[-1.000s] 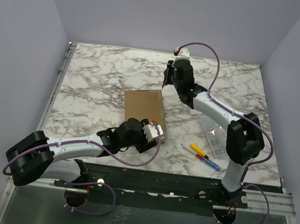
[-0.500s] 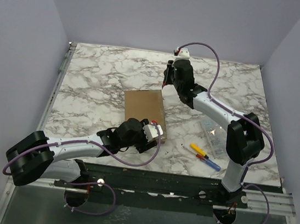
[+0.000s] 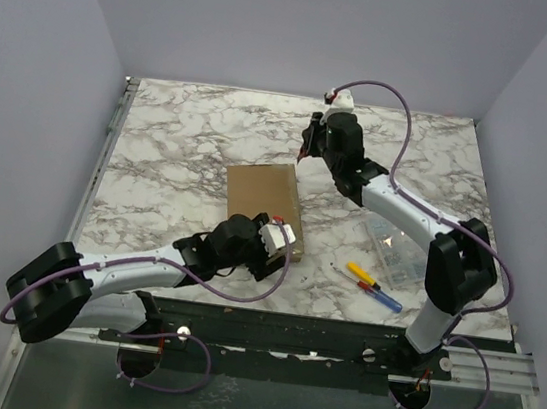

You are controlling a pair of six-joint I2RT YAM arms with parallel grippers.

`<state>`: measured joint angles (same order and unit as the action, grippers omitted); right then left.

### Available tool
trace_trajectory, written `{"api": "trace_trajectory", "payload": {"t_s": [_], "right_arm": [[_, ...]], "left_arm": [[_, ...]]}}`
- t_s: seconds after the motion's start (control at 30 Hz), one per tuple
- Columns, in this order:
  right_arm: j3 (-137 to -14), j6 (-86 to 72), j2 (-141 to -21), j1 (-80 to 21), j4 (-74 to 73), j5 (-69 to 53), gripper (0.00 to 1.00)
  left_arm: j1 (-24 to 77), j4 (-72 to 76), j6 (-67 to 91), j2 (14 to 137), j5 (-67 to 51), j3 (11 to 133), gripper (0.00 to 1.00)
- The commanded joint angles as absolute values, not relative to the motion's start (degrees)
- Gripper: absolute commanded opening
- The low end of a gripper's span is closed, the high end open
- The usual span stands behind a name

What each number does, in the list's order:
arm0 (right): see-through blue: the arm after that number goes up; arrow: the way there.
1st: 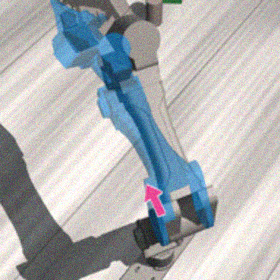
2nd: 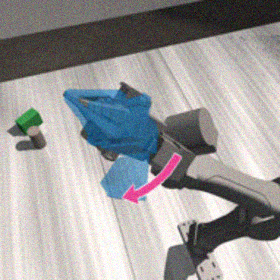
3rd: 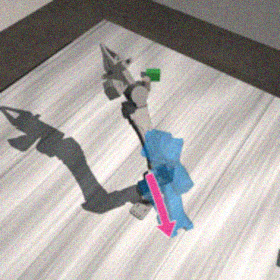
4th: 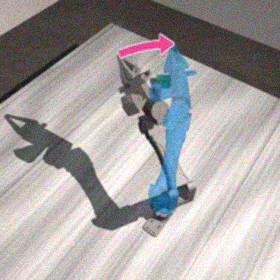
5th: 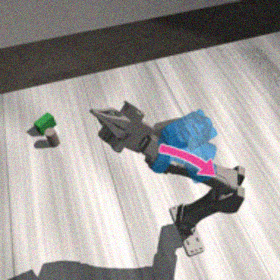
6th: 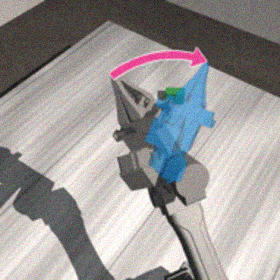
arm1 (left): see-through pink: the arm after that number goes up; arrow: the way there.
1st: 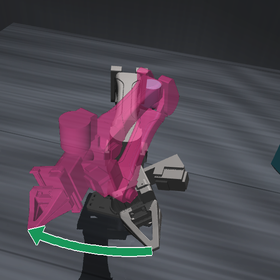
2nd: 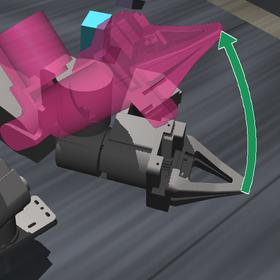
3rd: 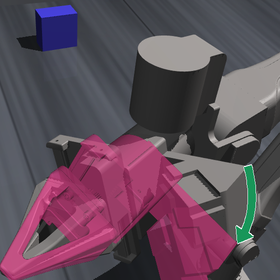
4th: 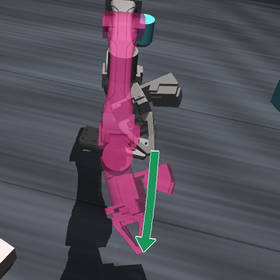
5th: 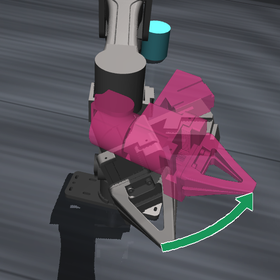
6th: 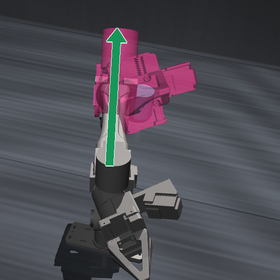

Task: Unpack the express box

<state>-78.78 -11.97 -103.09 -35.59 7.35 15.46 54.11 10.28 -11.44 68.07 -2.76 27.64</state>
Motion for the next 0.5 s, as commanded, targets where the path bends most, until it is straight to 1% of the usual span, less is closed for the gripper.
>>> {"api": "trace_trajectory", "payload": {"t_s": [0.0,0.13,0.23,0.33,0.43,0.47], "right_arm": [[-75.4,-12.6,-93.9,-36.0,11.6,15.6,0.00],[-72.6,-14.4,-91.3,-35.9,11.3,14.9,0.00],[-74.1,-14.0,-93.8,-35.9,11.0,14.9,0.00],[-76.4,-13.6,-97.3,-35.9,11.5,14.9,0.00],[-78.9,-12.6,-100.9,-35.9,11.6,15.7,0.00],[-79.6,-12.2,-102.0,-35.9,11.3,15.9,0.00]], "left_arm": [[52.1,17.7,-4.8,60.2,-5.4,27.1,0.81],[51.4,17.3,-3.7,55.6,-3.5,26.4,0.87],[51.3,15.2,-5.0,54.6,-2.1,26.3,0.90],[51.3,14.1,-6.4,56.0,-1.2,27.0,0.92],[51.2,15.1,-7.4,58.7,-2.7,27.4,0.94],[51.2,15.5,-7.5,59.8,-3.1,27.5,0.98]]}}
